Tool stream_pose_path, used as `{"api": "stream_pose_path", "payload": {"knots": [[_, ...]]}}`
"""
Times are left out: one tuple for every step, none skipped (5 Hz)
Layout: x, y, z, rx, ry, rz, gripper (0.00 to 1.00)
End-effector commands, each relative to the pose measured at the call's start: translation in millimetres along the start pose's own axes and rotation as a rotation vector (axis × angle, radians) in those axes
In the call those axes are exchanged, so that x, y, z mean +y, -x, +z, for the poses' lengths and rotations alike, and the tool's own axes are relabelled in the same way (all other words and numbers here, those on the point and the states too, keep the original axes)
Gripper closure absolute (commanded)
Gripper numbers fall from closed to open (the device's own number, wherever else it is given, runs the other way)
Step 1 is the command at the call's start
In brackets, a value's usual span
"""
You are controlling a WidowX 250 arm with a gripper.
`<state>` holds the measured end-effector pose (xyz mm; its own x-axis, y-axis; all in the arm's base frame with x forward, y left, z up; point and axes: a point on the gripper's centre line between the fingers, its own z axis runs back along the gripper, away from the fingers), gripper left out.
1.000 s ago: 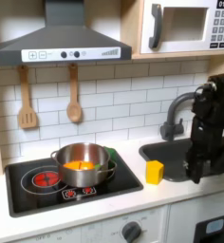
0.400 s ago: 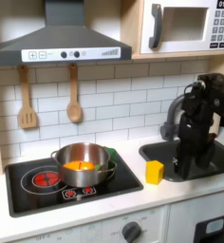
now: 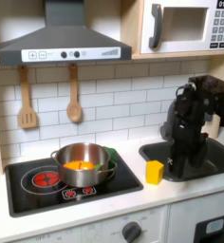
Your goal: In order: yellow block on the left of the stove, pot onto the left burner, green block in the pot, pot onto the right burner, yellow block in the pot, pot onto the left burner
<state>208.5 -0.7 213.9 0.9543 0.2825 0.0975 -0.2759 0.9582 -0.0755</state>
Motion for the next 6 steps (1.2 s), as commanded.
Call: {"api": "stream_pose_path", "payload": {"knots": [[-13.6, -15.7, -3.9, 0.028, 0.043, 0.006, 0.00], [-30.9, -22.8, 0.6, 0.069, 0.075, -0.050, 0.00], [-42.9, -31.9, 1.5, 0.053, 0.091, -0.066, 0.00], [-41.6, -43.3, -4.5, 0.032, 0.077, -0.043, 0.00], [-39.5, -55.8, -13.2, -0.008, 0.067, -0.025, 0.00], [-38.8, -63.2, -16.2, -0.038, 0.041, -0.016, 0.00]]}}
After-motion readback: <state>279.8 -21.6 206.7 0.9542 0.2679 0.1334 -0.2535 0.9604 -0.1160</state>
